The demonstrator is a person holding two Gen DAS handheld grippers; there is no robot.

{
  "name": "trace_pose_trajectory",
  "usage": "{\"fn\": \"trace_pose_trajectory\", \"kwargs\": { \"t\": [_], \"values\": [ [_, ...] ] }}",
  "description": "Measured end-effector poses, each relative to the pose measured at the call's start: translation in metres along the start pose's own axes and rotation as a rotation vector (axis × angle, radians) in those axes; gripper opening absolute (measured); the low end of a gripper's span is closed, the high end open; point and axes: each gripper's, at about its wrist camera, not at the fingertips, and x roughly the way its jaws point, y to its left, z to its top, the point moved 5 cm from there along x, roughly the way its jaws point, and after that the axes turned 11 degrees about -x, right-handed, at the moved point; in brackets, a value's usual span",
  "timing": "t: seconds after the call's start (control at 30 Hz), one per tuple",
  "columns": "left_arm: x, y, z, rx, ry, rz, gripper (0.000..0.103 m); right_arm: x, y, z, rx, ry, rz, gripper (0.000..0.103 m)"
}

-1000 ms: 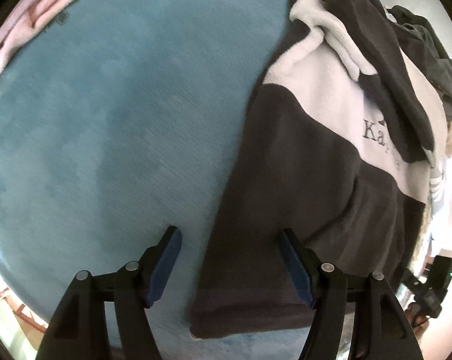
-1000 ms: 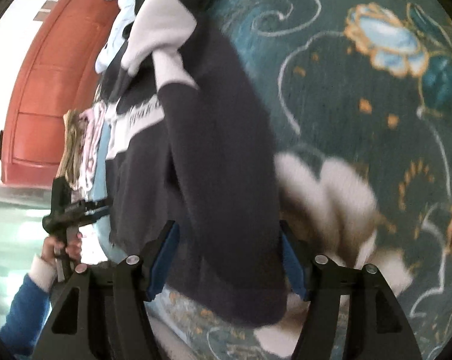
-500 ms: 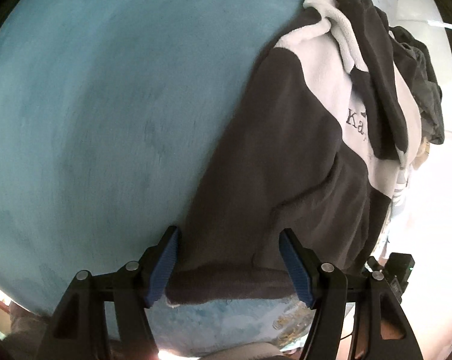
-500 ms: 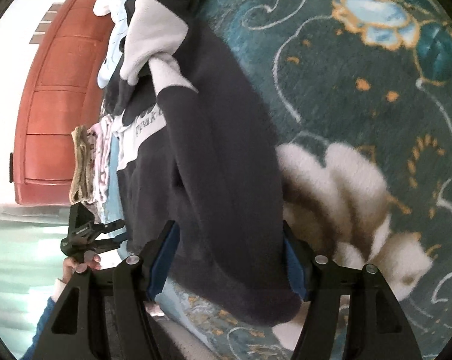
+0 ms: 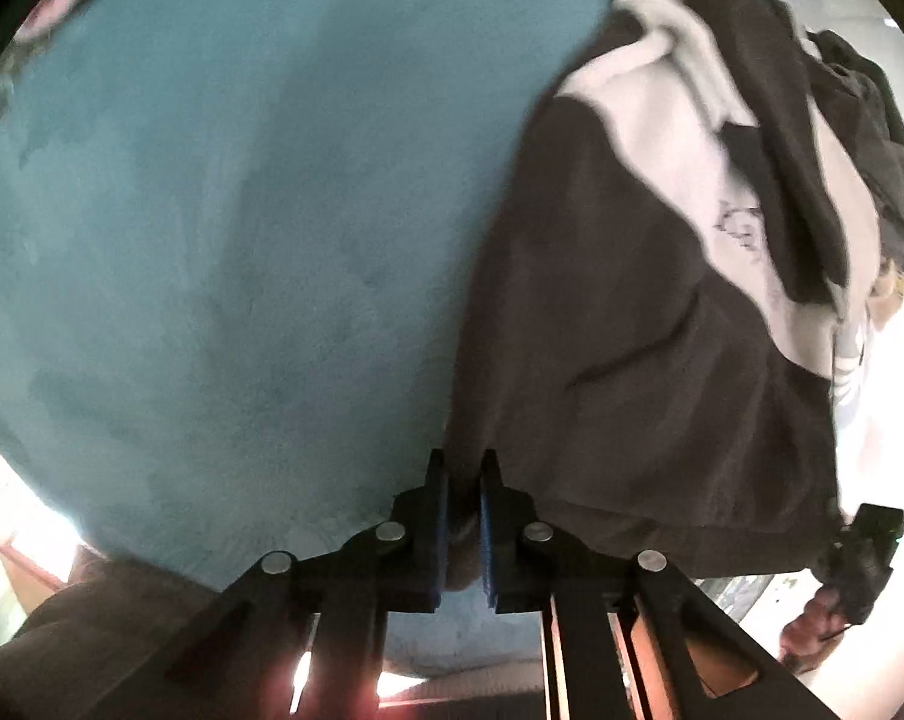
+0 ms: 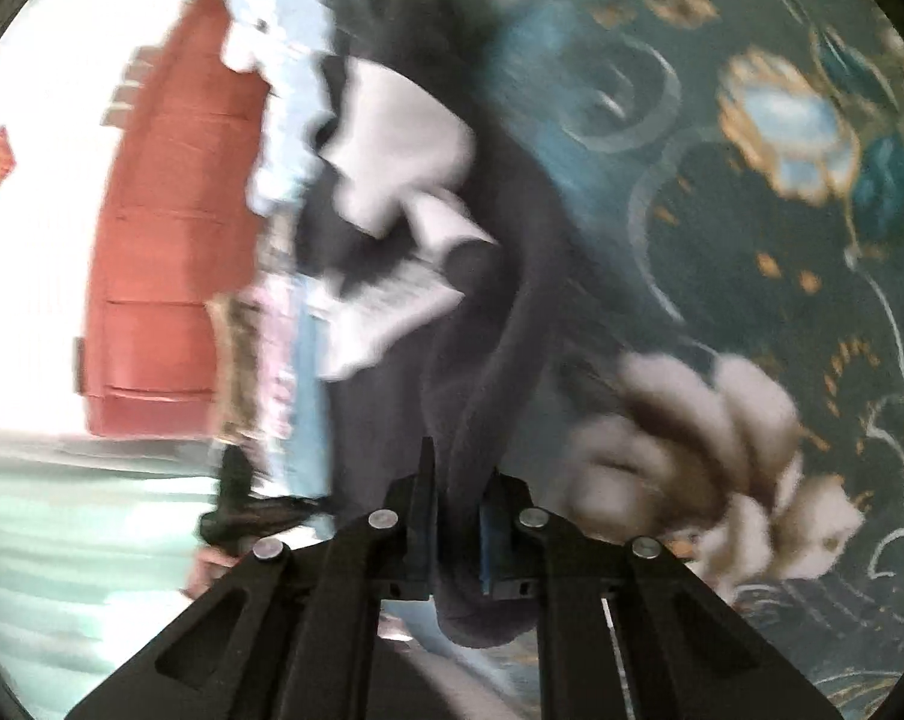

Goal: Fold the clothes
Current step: 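Grasp the hoodie hem with the left tool while the right tool holds the hoodie's other side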

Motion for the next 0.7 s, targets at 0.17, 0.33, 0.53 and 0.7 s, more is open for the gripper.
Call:
{"fn": "trace_pose_trajectory", "kwargs": {
  "t": [0.17, 0.33, 0.53, 0.7],
  "values": [
    [-0.032, -0.008, 0.002, 0.042, -0.047, -0.021, 0.008, -0.007, 0.023, 0.0, -0.056, -0.004, -0.037, 0.009],
    [-0.028, 0.03, 0.002, 0.029, -0.044, -0.017, 0.008, -0.009, 0.015, -0.014, -0.025, -0.022, -0.064, 0.009],
    [-0.004, 0.051, 0.006, 0.002, -0.036, 0.005, 0.013, 0.005, -0.015, -0.027, 0.02, -0.005, -0.137, 0.009],
    [0.001, 0.056, 0.01, 0.001, -0.036, 0.034, 0.037, 0.008, -0.037, -0.031, 0.071, 0.01, -0.167, 0.009]
  ]
}}
